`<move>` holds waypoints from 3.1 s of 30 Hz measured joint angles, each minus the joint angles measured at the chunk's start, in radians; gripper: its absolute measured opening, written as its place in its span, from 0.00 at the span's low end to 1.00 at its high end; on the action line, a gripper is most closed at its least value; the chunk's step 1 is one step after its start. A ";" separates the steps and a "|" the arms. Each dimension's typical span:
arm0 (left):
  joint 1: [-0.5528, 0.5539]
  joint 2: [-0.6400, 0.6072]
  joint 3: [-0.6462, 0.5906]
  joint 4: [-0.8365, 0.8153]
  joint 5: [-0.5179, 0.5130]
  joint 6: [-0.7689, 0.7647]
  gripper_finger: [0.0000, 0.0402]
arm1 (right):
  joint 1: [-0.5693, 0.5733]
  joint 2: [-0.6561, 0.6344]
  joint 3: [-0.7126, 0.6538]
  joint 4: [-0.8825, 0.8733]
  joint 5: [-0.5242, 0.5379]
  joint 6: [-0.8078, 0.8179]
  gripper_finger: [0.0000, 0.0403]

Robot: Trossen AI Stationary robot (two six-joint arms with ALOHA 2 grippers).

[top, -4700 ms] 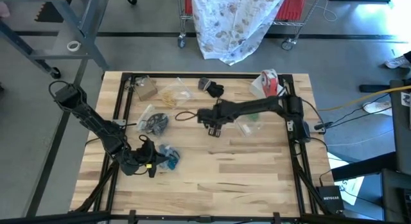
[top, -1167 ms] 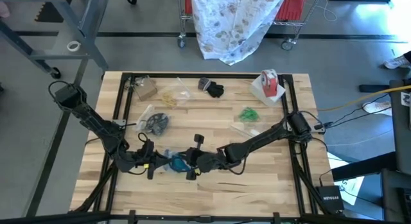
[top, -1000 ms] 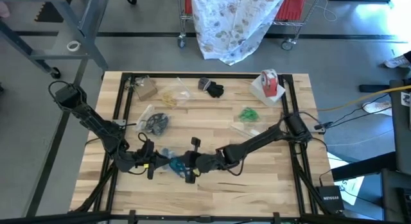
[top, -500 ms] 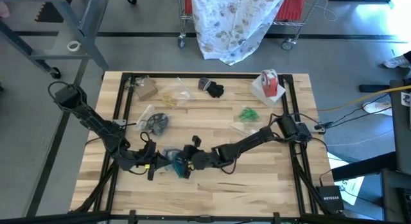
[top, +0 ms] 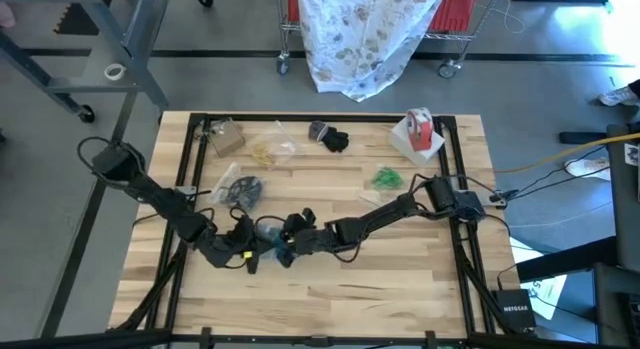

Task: Sort rubber bands
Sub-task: Put the blue rubber band into the transparent zip bag

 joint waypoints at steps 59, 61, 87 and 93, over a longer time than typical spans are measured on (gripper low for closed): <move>-0.014 0.055 0.000 -0.032 0.004 -0.047 0.00 | 0.091 0.046 -0.016 -0.123 0.046 -0.947 0.42; -0.014 0.055 0.000 -0.031 0.004 -0.049 0.00 | 0.078 0.054 -0.014 -0.116 0.032 -0.946 0.42; -0.054 -0.041 0.066 -0.021 0.051 -0.074 0.00 | 0.081 -0.066 0.042 -0.129 0.027 -0.375 0.00; -0.036 -0.045 0.075 -0.019 -0.008 -0.077 0.00 | 0.081 -0.061 0.041 -0.072 0.016 -0.350 0.00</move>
